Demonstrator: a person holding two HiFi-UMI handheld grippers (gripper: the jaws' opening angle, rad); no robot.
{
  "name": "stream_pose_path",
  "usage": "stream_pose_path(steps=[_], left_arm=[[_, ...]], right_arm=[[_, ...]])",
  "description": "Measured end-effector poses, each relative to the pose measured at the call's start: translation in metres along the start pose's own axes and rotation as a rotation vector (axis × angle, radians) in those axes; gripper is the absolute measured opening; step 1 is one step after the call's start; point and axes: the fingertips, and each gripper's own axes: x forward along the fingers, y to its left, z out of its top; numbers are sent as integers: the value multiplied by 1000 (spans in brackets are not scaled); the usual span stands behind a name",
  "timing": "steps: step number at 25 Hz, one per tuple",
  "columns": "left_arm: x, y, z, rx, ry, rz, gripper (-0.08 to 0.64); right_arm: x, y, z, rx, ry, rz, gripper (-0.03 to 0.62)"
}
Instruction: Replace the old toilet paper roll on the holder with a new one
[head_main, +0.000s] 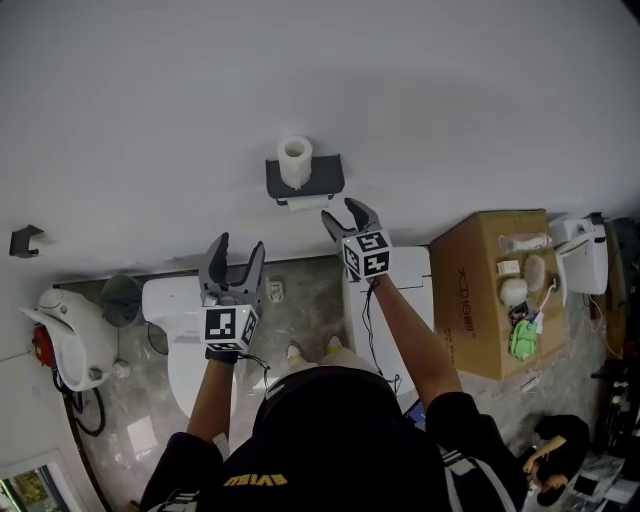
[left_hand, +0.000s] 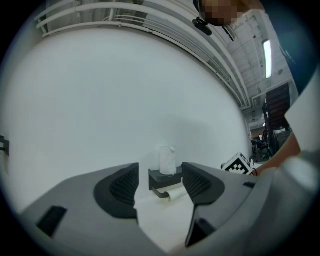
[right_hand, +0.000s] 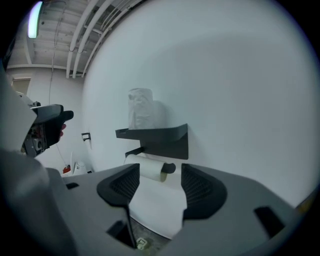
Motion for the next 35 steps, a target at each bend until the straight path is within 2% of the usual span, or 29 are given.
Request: stream_pose_path(steps=[6,15,17,18,19,35], left_arm=[[-7,7,-7,-11,25,28,281],[-5,9,-12,-24,31,35,281],[-4,8,-12,-25,33,34,281],[-4,8,-12,-23,34,32,281],[-3,8,-12,-21,35,30,281],[-3,13,-11,-14,35,36,280]], right_arm=[[17,-1,-17,49,37,24,219],[29,6,-16,12,49,58,186],[29,2,-16,7,52,44,141],[29,-1,-17,5,52,39,72],[28,-3,-17,2,52,40,49],[26,-3,-13,-35,59,79,31]])
